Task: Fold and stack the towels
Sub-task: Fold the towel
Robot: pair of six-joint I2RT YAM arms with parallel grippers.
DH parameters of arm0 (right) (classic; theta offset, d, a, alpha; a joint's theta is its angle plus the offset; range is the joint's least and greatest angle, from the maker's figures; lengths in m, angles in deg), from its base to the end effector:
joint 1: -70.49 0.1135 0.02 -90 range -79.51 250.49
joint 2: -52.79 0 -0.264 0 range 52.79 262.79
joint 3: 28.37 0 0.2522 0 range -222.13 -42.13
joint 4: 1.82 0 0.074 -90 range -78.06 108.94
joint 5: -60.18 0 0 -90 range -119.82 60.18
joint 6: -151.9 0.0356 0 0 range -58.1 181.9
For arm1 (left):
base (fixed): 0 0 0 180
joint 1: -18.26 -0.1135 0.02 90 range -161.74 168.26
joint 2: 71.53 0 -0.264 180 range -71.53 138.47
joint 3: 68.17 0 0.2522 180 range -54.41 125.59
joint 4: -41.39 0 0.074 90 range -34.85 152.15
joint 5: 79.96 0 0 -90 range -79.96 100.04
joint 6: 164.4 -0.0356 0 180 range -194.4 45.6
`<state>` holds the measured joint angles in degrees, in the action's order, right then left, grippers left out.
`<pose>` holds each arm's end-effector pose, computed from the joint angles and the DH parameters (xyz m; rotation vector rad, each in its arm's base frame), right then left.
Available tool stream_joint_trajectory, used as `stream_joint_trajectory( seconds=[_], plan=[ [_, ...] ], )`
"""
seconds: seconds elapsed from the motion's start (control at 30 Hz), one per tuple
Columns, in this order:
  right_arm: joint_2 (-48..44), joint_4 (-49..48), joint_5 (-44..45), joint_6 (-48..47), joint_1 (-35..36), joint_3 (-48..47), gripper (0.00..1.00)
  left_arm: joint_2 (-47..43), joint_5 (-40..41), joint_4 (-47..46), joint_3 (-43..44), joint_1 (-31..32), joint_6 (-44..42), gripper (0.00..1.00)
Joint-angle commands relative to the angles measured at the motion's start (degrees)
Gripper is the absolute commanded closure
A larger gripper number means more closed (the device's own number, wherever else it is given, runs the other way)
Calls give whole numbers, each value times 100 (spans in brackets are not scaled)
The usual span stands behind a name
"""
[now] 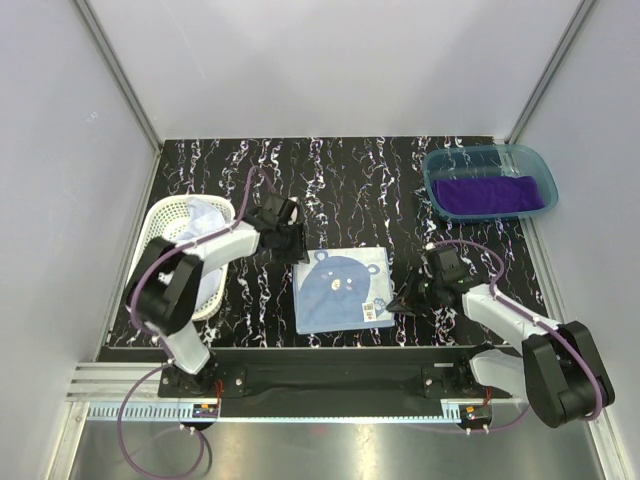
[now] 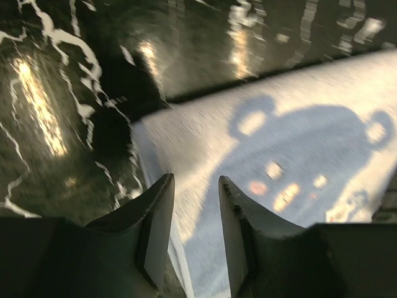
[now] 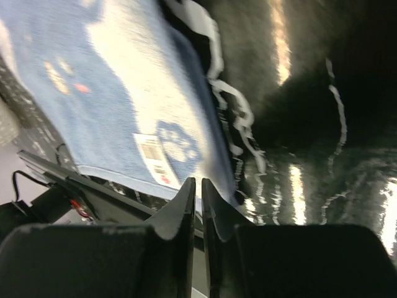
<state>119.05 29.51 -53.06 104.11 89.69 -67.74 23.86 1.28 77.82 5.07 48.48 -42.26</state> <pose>0.1794 0.0773 0.1504 0.3886 2.7116 0.8810 0.2870 -0.1735 0.1881 0.0129 2.6939 -0.5687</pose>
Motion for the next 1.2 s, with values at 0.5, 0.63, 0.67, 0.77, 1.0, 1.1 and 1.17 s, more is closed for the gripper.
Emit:
stream_joint_trajectory(
  seconds=[0.5, 0.63, 0.67, 0.77, 1.0, 1.1, 1.17],
  plan=[
    [667, -41, 233, -828, 66, -1760, 77, 734, -301, 739, 2032, -473, -1043, 57],
    [2064, -349, -65, -1679, 66, -2624, 77, 1156, -277, 711, 2206, -464, -946, 57],
    [2588, -428, -75, -1969, 66, -2738, 77, 1279, -163, 860, 2373, -464, -1025, 57],
    [3408, -314, -22, -2383, 22, -3222, 77, 1613, -153, 1221, 2717, -499, -1488, 57],
    [4298, 61, -435, -2964, -66, -4293, 71, 1324, -503, 1204, 2577, -517, -3089, 50],
    [4396, 544, -768, -3315, -127, -4759, 66, 1508, -961, 1475, 2744, -543, -3617, 49],
    [4308, 913, -884, -3667, -206, -4962, 62, 1631, -1136, 1582, 2762, -578, -3899, 49]
  ],
)
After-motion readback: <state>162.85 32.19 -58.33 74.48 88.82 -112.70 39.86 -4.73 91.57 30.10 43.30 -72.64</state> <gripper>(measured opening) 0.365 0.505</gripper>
